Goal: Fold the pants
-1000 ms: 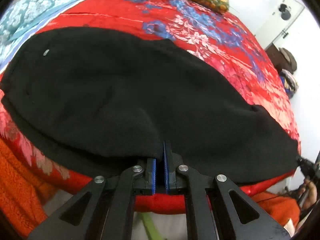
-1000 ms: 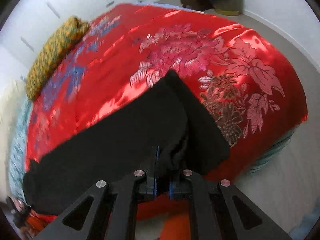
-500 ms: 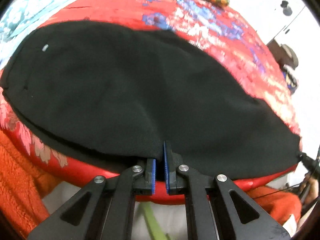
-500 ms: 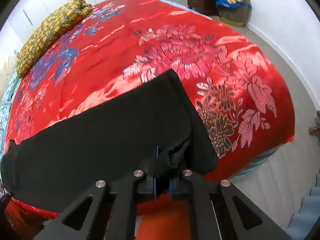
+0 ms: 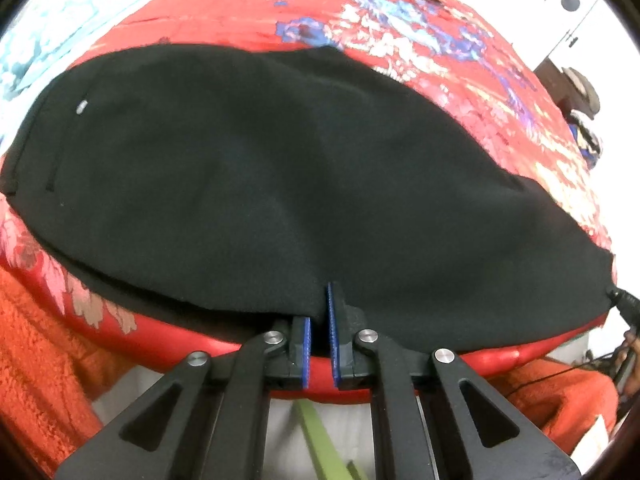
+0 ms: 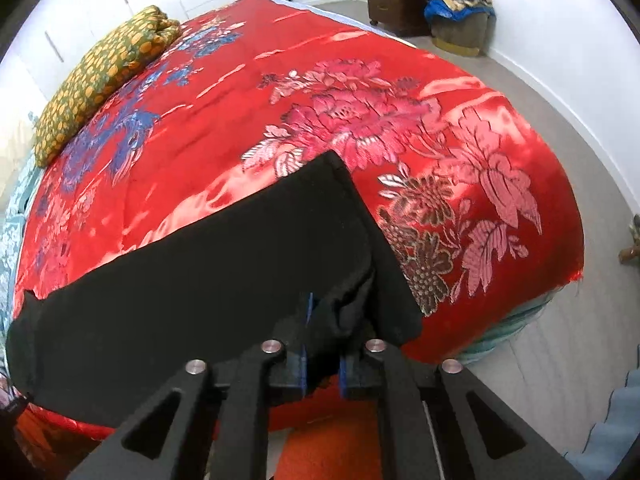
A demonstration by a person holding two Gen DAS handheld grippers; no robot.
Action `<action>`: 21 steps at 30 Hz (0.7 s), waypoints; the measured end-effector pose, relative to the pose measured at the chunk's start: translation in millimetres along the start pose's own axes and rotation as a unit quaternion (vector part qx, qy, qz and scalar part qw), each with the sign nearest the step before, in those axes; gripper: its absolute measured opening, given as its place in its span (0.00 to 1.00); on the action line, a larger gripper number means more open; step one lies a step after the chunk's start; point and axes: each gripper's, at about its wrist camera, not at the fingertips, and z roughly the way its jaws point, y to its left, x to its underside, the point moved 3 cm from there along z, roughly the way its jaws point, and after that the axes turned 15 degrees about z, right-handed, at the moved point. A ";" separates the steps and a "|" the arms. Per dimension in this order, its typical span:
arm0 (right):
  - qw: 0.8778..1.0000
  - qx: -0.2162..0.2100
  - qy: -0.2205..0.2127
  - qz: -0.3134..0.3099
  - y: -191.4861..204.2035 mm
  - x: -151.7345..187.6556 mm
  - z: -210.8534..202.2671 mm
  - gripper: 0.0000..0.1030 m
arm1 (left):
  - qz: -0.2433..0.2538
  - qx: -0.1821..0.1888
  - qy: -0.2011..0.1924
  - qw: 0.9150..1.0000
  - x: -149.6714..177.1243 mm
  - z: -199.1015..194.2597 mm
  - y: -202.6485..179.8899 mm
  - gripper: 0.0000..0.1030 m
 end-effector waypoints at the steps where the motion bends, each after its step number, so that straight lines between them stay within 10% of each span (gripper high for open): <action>1: 1.000 -0.005 0.008 0.012 -5.3 -1.4 2.1 0.16 | -0.002 0.001 0.002 1.000 2.3 -0.6 2.1 0.06; 13: 0.999 0.040 -0.005 -0.028 -0.1 0.8 -2.0 0.18 | 0.009 -0.008 0.011 1.000 -0.7 -1.6 -3.0 0.14; 16: 0.996 0.076 -0.028 -0.036 2.3 0.9 -12.2 0.58 | -0.004 -0.007 0.046 0.999 8.6 -13.1 2.7 0.44; 21: 0.989 0.082 -0.110 -0.057 14.1 8.6 -59.4 0.66 | 0.043 0.005 0.008 0.999 14.5 -60.9 -10.4 0.45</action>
